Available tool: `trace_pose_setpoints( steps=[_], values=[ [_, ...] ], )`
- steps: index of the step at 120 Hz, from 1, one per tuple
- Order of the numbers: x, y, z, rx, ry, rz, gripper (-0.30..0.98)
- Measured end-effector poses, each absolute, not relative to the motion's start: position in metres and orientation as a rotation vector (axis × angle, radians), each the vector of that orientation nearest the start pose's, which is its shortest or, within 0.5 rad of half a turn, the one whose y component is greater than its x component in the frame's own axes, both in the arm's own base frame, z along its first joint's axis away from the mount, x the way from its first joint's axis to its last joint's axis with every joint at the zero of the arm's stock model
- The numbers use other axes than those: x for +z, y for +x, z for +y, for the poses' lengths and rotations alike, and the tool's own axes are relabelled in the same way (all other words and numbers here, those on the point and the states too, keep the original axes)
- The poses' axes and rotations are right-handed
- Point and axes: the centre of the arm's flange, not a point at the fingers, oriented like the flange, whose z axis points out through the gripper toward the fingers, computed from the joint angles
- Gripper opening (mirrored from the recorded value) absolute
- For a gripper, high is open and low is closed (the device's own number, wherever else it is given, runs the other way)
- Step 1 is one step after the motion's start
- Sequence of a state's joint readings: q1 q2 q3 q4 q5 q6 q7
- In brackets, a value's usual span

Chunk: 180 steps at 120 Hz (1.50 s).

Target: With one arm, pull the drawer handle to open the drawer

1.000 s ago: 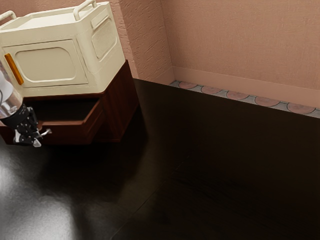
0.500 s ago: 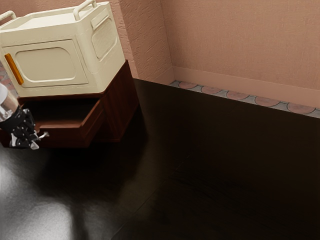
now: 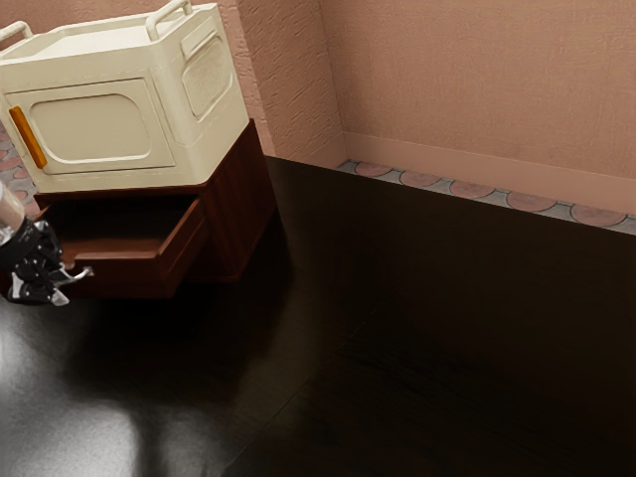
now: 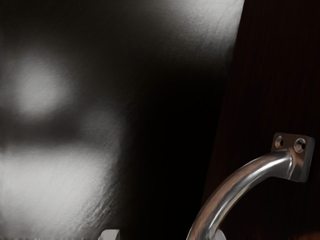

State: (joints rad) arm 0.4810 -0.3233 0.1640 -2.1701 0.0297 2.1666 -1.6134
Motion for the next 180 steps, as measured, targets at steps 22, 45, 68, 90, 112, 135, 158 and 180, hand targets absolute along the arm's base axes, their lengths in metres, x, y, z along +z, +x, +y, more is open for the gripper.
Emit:
trace_pose_setpoints(
  steps=[22,45,68,90,112,135,158,180],
  values=[
    [0.557,0.378,0.295,0.400,1.283,2.646,0.16],
    [0.558,0.371,0.291,0.405,1.287,2.637,0.17],
    [0.559,0.369,0.290,0.418,1.300,2.635,0.17],
    [0.574,0.368,0.289,0.463,1.314,2.615,0.18],
    [0.629,0.370,0.284,0.603,1.332,2.551,0.18],
    [0.793,0.426,0.133,0.547,1.700,2.253,0.47],
    [0.738,0.469,0.074,0.212,1.991,2.298,0.60],
    [0.687,0.474,0.080,0.026,2.054,2.382,0.65]
  ],
)
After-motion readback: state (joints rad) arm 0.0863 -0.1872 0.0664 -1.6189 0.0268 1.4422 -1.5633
